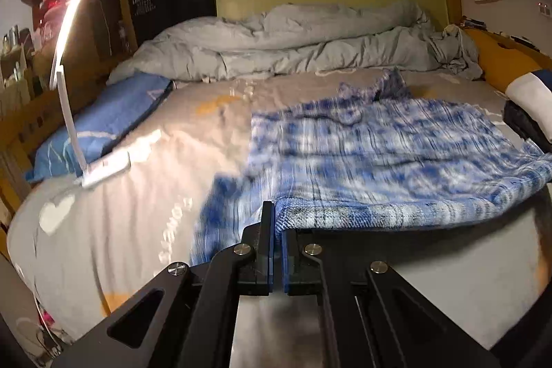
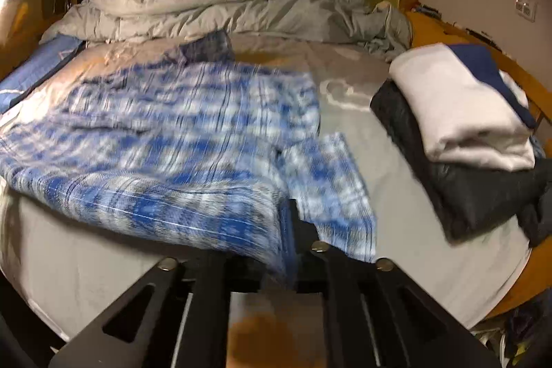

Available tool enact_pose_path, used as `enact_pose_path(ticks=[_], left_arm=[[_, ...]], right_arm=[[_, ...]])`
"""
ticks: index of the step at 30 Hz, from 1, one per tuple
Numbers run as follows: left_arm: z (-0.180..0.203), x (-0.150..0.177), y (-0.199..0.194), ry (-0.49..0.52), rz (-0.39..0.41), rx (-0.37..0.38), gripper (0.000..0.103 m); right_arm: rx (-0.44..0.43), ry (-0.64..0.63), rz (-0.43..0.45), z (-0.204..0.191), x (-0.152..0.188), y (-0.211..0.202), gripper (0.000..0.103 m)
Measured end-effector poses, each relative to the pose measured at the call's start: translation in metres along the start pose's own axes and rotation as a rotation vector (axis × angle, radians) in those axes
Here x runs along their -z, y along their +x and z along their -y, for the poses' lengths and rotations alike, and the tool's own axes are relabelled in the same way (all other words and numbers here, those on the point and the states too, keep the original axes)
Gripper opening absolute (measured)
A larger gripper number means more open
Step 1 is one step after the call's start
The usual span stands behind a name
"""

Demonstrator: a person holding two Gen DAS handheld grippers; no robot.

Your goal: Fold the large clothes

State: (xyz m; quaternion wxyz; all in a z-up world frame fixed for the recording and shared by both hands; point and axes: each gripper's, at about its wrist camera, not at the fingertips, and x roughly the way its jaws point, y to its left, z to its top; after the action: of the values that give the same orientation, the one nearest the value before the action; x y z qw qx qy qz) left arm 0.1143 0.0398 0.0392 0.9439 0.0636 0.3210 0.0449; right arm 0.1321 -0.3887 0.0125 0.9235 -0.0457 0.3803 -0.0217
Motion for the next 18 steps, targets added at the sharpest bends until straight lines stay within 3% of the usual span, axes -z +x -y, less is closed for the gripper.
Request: enact_pose_path(ticks=[5,7,10,14,18], left_arm=[[0.014,-0.061,0.047,0.073,-0.024,-0.021,0.004],[0.015,-0.083,0.069,0.080,-0.038,-0.029,0.004],[0.015,-0.117,0.113,0.084,-0.079,-0.017,0.004],[0.010,-0.139,0.168,0.029,-0.183,0.019,0.004],[0.013,-0.145,0.207,0.031,-0.223,0.000,0.004]], right_arm=[[-0.015,0.007,0.058,0.009,-0.056,0.017,0.017],[-0.023,0.017,0.061,0.010,-0.080,0.034,0.004],[-0.007,0.000,0.032,0.006,-0.111,0.068,0.003],[-0.024,0.029,-0.033,0.008,-0.141,0.112,0.003],[-0.059,0.058,-0.080,0.010,-0.161,0.150,0.003]])
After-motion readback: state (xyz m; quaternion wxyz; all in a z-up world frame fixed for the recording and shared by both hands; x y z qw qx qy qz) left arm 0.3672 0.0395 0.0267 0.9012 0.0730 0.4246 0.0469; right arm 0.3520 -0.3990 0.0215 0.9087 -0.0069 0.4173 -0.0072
